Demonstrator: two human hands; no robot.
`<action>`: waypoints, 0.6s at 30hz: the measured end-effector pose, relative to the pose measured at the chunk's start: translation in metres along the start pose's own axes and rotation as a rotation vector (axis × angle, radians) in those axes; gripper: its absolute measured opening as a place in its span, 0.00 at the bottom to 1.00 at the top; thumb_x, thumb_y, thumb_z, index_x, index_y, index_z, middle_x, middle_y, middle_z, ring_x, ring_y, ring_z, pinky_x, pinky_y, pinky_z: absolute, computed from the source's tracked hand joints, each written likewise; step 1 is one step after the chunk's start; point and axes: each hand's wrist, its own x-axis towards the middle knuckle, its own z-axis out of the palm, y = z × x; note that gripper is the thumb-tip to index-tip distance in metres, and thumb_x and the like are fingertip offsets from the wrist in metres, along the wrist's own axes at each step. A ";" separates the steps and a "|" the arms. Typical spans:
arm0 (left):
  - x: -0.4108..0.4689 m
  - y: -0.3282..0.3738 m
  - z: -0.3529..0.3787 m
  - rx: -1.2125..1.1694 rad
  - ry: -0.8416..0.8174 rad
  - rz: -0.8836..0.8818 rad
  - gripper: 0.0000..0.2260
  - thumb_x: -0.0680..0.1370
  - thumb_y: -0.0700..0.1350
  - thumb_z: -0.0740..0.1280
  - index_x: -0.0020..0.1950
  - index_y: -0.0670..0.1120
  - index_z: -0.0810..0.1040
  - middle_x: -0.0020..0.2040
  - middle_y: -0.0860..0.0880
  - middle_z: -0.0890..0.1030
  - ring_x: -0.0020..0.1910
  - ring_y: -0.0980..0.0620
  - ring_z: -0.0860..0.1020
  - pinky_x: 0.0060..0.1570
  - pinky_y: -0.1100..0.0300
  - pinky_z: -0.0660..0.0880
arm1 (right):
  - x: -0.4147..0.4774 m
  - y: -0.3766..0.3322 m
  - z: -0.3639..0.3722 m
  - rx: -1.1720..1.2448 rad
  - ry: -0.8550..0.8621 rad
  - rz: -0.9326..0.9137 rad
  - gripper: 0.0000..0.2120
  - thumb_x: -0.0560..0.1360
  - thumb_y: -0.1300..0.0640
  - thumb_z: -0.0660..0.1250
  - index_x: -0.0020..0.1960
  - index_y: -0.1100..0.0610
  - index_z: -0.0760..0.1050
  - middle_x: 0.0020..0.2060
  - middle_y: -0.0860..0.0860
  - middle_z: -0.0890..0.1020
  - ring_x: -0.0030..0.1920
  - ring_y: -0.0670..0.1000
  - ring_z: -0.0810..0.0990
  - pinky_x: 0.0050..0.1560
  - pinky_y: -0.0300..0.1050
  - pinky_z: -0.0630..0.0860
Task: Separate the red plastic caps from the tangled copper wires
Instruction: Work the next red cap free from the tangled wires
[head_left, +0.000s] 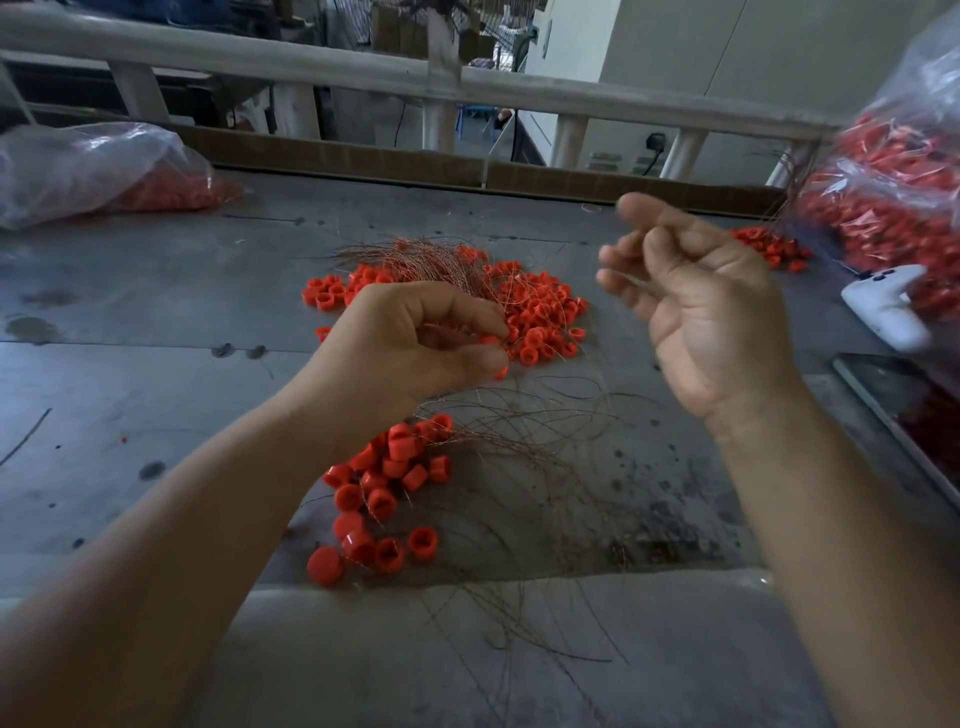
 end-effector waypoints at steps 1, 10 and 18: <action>0.000 0.000 0.000 -0.038 0.004 -0.003 0.11 0.60 0.48 0.71 0.41 0.51 0.81 0.45 0.55 0.84 0.40 0.58 0.82 0.41 0.70 0.76 | 0.001 -0.002 -0.002 0.021 0.051 -0.018 0.09 0.73 0.63 0.61 0.50 0.58 0.76 0.32 0.45 0.81 0.39 0.45 0.79 0.46 0.40 0.77; 0.000 0.000 -0.001 -0.448 -0.101 -0.072 0.11 0.56 0.40 0.72 0.38 0.45 0.82 0.39 0.46 0.83 0.40 0.51 0.82 0.39 0.65 0.78 | 0.001 -0.008 -0.005 -0.122 0.130 -0.187 0.08 0.74 0.67 0.61 0.43 0.56 0.75 0.32 0.45 0.78 0.37 0.47 0.79 0.47 0.45 0.78; -0.001 0.000 0.001 -0.144 0.042 0.024 0.10 0.57 0.44 0.73 0.36 0.54 0.83 0.33 0.56 0.79 0.33 0.61 0.77 0.36 0.72 0.74 | -0.008 -0.006 0.005 -0.374 -0.064 -0.224 0.06 0.71 0.61 0.66 0.44 0.51 0.77 0.28 0.42 0.78 0.25 0.41 0.70 0.24 0.33 0.67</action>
